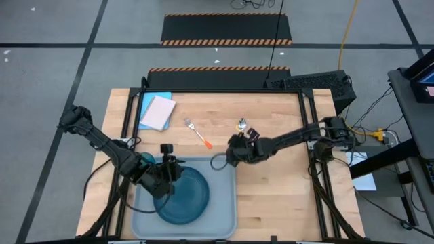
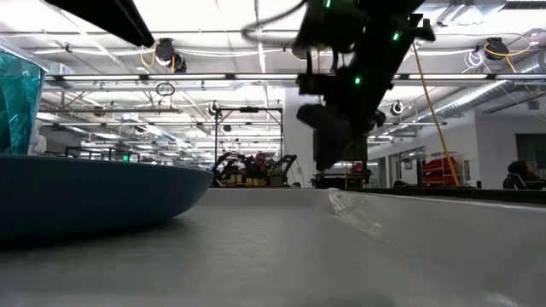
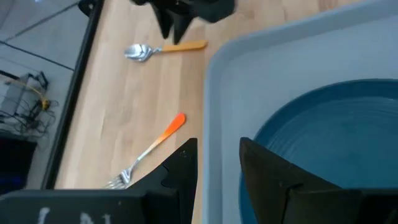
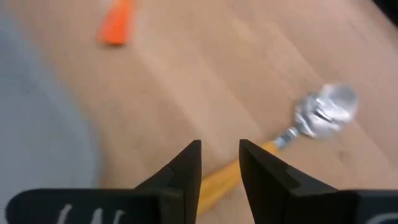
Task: Pick and place plate/cup/fork/spoon on tray
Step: Put the orange fork on the gray tray to the right of the dark blue plate
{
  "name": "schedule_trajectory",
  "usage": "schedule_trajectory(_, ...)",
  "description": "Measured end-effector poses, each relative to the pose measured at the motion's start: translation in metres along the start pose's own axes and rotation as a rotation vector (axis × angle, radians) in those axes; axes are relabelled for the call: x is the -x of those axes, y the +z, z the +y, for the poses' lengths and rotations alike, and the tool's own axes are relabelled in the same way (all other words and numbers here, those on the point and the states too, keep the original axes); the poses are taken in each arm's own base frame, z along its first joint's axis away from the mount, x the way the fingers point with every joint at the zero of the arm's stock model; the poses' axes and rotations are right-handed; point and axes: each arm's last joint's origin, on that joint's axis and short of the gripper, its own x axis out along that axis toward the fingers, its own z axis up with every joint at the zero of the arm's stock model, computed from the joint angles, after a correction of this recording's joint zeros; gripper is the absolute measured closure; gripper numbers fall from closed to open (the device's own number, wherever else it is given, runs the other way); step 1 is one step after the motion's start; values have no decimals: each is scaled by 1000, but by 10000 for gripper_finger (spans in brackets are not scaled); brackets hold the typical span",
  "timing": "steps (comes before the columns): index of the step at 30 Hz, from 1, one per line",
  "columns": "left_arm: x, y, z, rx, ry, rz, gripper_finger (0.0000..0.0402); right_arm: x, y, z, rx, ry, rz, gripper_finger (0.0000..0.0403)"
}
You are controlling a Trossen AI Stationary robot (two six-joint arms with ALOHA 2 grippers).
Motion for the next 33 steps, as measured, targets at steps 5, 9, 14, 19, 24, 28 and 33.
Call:
schedule_trajectory(5,-6,-5,2,3,0,28,279,-12,10,-15,-124,-11,12,287)
schedule_trajectory(9,-11,-8,4,8,10,46,279,-19,22,-21,-209,24,-31,280)
schedule_trajectory(14,-13,-9,6,6,21,62,279,-25,50,-21,-272,265,-136,275)
schedule_trajectory(19,-4,-19,15,18,49,121,279,-29,66,-13,-232,388,-291,274)
schedule_trajectory(24,5,-20,23,64,57,106,279,-37,71,-8,-189,385,-330,273)
schedule_trajectory(28,7,-19,25,61,58,87,279,-46,78,3,-149,383,-336,263)
schedule_trajectory(33,6,-18,27,54,69,79,279,-60,91,16,-98,372,-352,242)
